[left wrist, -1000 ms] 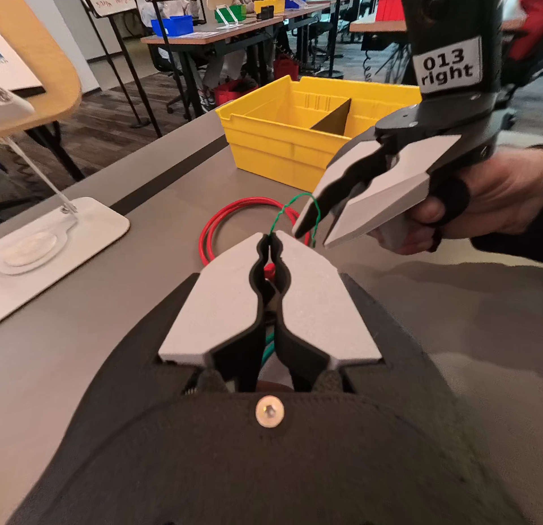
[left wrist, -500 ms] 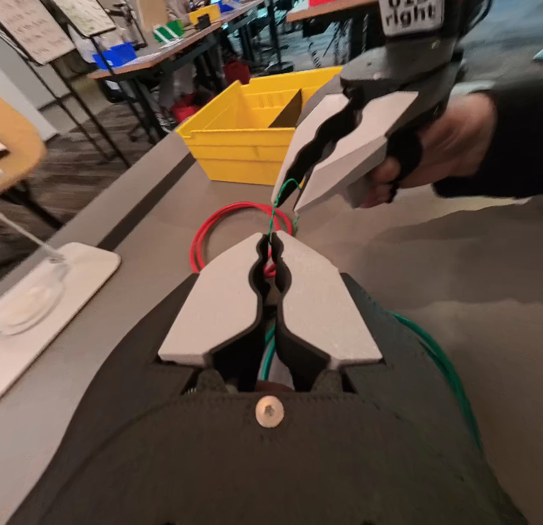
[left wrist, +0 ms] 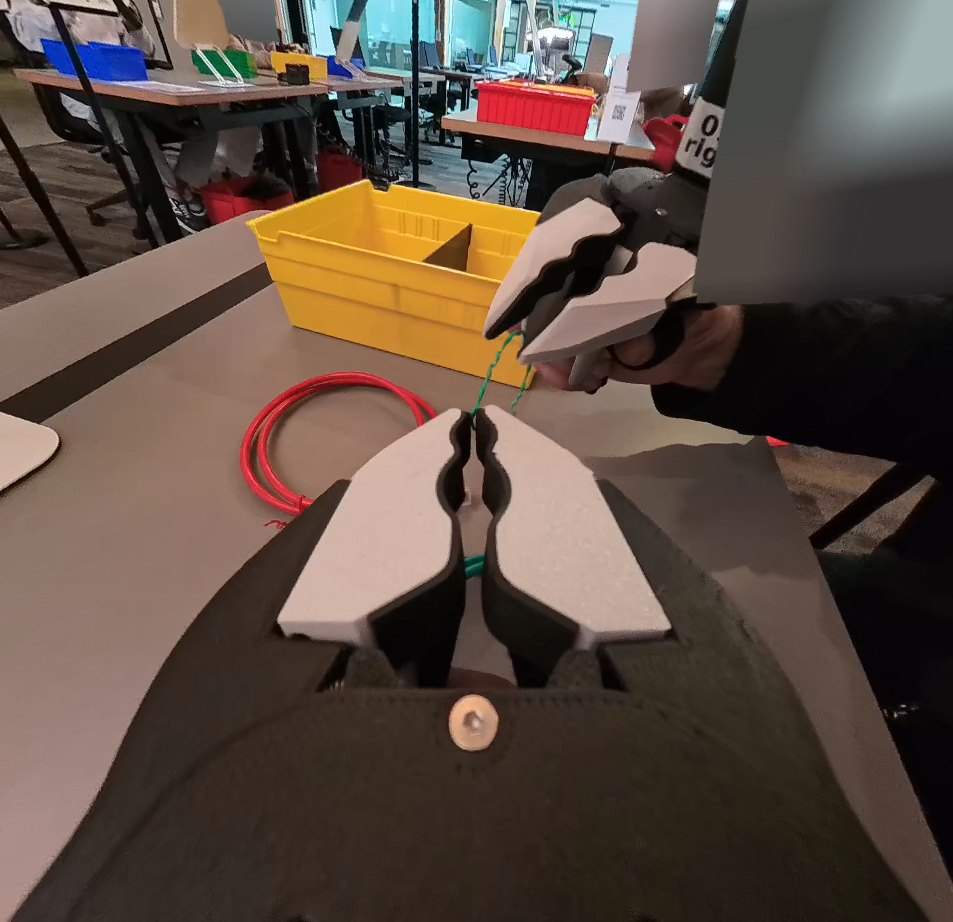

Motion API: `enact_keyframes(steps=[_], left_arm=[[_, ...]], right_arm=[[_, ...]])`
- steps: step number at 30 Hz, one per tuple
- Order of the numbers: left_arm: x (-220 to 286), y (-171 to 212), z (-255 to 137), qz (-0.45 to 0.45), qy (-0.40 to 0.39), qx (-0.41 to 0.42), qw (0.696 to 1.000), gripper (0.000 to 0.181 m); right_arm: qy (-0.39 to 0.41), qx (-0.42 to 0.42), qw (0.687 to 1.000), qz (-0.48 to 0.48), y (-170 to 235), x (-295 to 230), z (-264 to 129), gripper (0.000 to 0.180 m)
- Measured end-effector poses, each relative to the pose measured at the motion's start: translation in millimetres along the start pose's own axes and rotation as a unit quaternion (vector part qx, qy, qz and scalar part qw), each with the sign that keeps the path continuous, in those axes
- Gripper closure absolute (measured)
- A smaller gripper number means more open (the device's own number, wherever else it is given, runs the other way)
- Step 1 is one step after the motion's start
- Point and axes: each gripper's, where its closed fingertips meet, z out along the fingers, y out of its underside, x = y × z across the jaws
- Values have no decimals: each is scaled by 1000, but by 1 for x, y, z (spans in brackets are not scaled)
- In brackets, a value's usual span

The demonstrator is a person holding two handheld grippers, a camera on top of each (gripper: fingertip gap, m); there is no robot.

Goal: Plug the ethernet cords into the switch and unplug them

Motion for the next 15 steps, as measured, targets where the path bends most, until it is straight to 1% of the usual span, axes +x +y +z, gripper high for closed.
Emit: enact_keyframes(steps=[3,8,12,15], left_arm=[[0,-3,-3,-17,7,10,1000,179],[-2,-9,-9,-45,15,35,998,179],[-11,-8,-12,-47,-16,33,998,179],[-16,0,-10,-24,-59,4,998,180]], right_arm=[[6,-11,1000,-4,5,2,1,170],[-12,50,997,52,-13,6,-6,169],[-3,55,998,43,-17,10,-7,169],[5,32,999,-2,-16,3,2,169]])
